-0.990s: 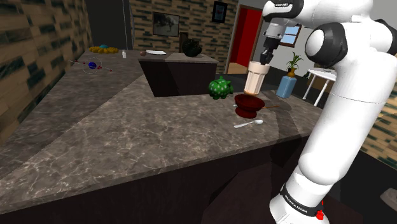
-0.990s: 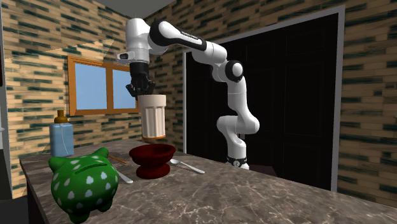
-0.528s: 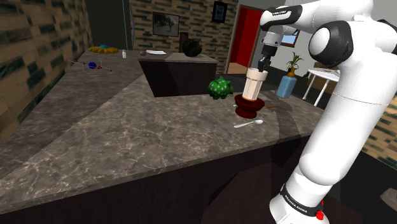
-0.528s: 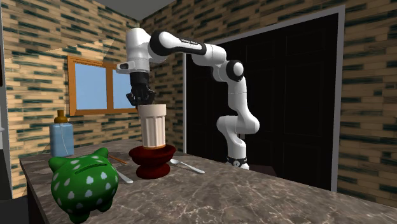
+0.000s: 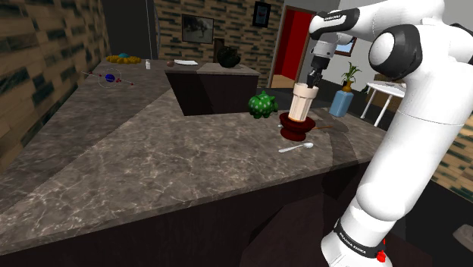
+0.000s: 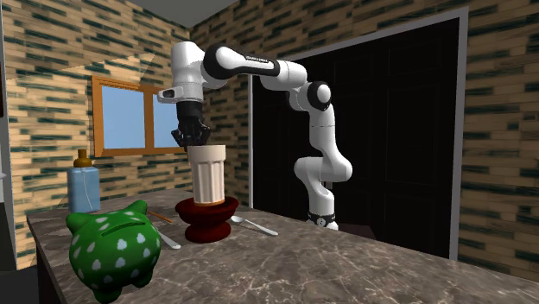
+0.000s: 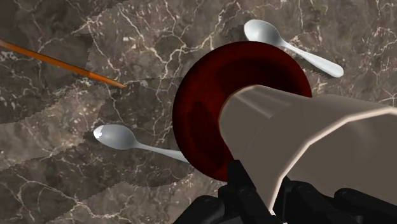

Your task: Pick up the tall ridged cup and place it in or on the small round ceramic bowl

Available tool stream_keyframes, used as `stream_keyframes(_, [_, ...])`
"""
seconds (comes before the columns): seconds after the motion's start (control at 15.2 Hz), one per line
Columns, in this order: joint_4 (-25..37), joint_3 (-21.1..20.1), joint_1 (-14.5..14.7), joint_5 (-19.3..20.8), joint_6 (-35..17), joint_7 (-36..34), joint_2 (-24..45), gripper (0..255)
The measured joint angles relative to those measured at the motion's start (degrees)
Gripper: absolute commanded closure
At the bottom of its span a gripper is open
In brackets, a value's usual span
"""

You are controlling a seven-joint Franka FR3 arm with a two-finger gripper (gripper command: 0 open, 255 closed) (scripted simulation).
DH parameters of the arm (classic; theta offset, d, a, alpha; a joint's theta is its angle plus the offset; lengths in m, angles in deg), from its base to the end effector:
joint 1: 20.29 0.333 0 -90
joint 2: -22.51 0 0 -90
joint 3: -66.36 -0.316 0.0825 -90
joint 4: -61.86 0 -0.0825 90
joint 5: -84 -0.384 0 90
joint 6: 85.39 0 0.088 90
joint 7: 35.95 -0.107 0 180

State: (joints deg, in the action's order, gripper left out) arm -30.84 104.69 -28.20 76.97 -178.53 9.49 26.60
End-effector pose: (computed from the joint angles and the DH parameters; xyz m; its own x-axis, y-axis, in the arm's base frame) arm 0.4138 -0.3975 0.5752 0.9995 -0.0244 0.0214 -0.0224 -0.9958 -0.0890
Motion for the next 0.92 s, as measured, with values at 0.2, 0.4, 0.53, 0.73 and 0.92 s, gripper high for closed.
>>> stream_keyframes(0.2, [0.02, 0.00, 0.00, 0.00, -0.01, 0.00, -0.02, 0])
stream_keyframes(0.4, [0.02, 0.00, 0.00, -0.01, -0.01, 0.00, -0.02, 0])
stream_keyframes(0.53, [3.77, 0.22, -0.43, -0.68, 2.85, 0.29, 1.10, 0])
stream_keyframes(0.73, [9.27, 0.62, -1.22, -1.50, 7.39, 0.77, 2.38, 0])
stream_keyframes(0.92, [10.10, 0.70, -1.40, -1.68, 8.06, 0.93, 2.70, 0])
